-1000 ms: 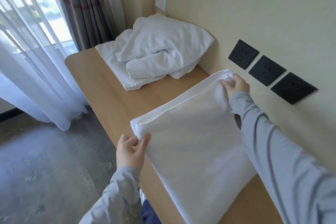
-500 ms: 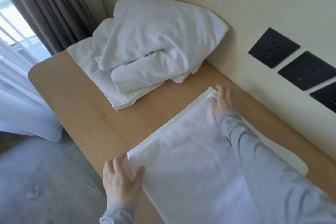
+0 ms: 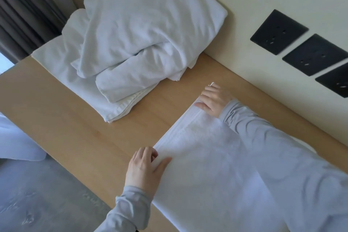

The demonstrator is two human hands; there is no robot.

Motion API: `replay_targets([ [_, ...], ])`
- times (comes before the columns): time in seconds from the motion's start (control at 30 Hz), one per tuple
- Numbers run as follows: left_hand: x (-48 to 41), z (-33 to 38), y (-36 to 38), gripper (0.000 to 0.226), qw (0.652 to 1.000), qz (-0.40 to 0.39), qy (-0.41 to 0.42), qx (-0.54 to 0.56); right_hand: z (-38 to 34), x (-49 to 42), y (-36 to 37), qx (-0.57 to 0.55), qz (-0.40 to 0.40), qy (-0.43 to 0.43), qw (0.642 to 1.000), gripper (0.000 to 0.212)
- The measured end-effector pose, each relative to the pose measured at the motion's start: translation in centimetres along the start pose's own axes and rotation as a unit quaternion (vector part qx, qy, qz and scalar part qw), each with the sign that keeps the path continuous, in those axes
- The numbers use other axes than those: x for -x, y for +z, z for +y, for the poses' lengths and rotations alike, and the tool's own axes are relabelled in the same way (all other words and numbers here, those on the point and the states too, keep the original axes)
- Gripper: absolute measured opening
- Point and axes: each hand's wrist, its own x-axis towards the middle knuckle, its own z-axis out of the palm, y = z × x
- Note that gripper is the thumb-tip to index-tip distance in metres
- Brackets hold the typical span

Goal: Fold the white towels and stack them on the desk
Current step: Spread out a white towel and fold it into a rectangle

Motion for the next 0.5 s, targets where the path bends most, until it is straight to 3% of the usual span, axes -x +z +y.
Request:
replay_targets([
  [0.1,0.0,-0.9,-0.6,0.034,1.000,-0.013,0.019,0.003,0.1,-1.1,-0.2,0.008,0.038,0.047,0.998,0.050],
  [0.13,-0.3,-1.4,-0.8,0.033,1.000,-0.019,0.017,0.002,0.1,-1.8,0.1,0.017,0.005,0.065,0.998,0.052],
  [0.23,-1.1,-2.4,-1.4,0.034,0.998,-0.054,0.026,0.008,-0.5,-3.3,1.5,0.042,-0.257,0.154,0.953,0.062],
  [0.3,-1.4,-2.4,-1.6,0.036,0.997,-0.068,0.026,0.011,-0.9,-3.5,3.0,0.035,-0.283,0.184,0.940,0.063],
  [0.37,-1.3,-2.2,-1.6,0.034,0.998,-0.066,0.014,-0.003,-1.0,-3.1,3.2,0.013,-0.244,0.204,0.948,0.058],
  [0.43,-1.2,-2.1,-1.5,0.028,0.998,-0.065,-0.003,-0.022,-1.0,-2.1,2.8,0.037,-0.132,0.194,0.971,0.046],
  [0.5,-1.1,-2.2,-1.5,0.026,0.997,-0.073,0.000,-0.028,-0.8,-1.6,2.6,0.056,-0.092,0.184,0.977,0.041],
])
